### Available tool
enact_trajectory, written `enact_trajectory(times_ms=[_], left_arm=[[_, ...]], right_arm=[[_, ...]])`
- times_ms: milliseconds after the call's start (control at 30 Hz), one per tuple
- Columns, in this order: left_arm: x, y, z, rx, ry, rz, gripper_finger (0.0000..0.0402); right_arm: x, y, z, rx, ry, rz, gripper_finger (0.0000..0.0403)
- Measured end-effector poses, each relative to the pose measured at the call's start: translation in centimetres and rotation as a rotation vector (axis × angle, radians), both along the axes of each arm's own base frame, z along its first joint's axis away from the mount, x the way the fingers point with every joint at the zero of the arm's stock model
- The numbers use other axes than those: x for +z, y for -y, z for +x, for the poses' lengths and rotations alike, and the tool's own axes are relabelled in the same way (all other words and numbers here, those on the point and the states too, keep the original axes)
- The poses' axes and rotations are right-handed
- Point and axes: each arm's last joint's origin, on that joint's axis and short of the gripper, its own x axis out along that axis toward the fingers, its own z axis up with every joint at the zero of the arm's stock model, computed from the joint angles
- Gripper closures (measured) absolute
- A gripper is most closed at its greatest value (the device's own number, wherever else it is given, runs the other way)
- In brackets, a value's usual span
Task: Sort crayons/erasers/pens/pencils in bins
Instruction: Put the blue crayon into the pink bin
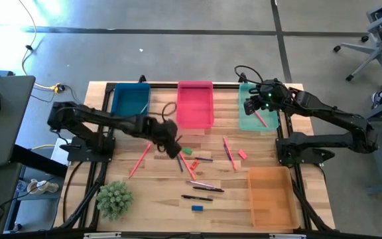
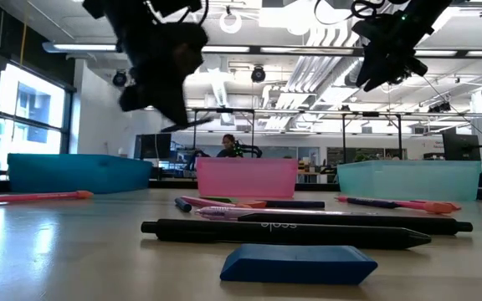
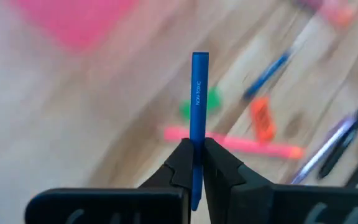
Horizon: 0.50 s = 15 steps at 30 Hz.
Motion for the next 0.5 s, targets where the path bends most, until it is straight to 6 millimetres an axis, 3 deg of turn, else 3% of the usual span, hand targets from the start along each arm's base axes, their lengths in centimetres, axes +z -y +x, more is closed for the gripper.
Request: enact_trajectory(times_ms=[233, 500], left_arm=[[2.2, -4.7, -0.2, -0.028, 0.207, 0.076, 0.0397], [3.0, -9.4, -0.8, -0.035, 0.351, 0.119, 0.0397]], right_arm=[[0.1, 0.1, 0.0, -0.068, 0.033, 0.010, 0.0289], [0.1, 0.2, -0.1, -0.136, 0.051, 0.008, 0.0289]])
